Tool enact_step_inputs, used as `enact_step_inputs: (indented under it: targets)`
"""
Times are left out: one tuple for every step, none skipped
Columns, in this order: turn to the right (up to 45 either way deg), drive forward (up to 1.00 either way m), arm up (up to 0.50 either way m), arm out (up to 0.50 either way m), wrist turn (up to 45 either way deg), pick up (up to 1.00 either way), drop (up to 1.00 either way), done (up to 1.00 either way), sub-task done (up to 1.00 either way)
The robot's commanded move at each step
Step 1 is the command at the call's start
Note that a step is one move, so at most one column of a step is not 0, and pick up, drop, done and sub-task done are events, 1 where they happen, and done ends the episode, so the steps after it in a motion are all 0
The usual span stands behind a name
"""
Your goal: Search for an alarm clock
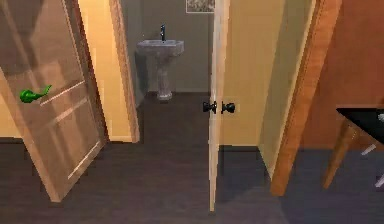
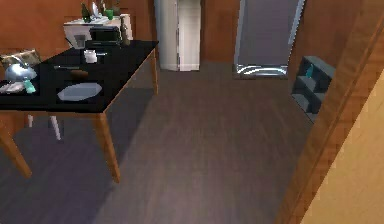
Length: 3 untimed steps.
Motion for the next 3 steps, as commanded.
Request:
enact_step_inputs:
  targets:
    - [-27.0, 0.0, 0.0, 0.0, 0.0, 0.0, 0.0, 0.0, 0.0]
    - [0.0, 0.05, 0.0, 0.0, 0.0, 0.0, 0.0, 0.0, 0.0]
    - [-3.0, 0.0, 0.0, 0.0, 0.0, 0.0, 0.0, 0.0, 0.0]
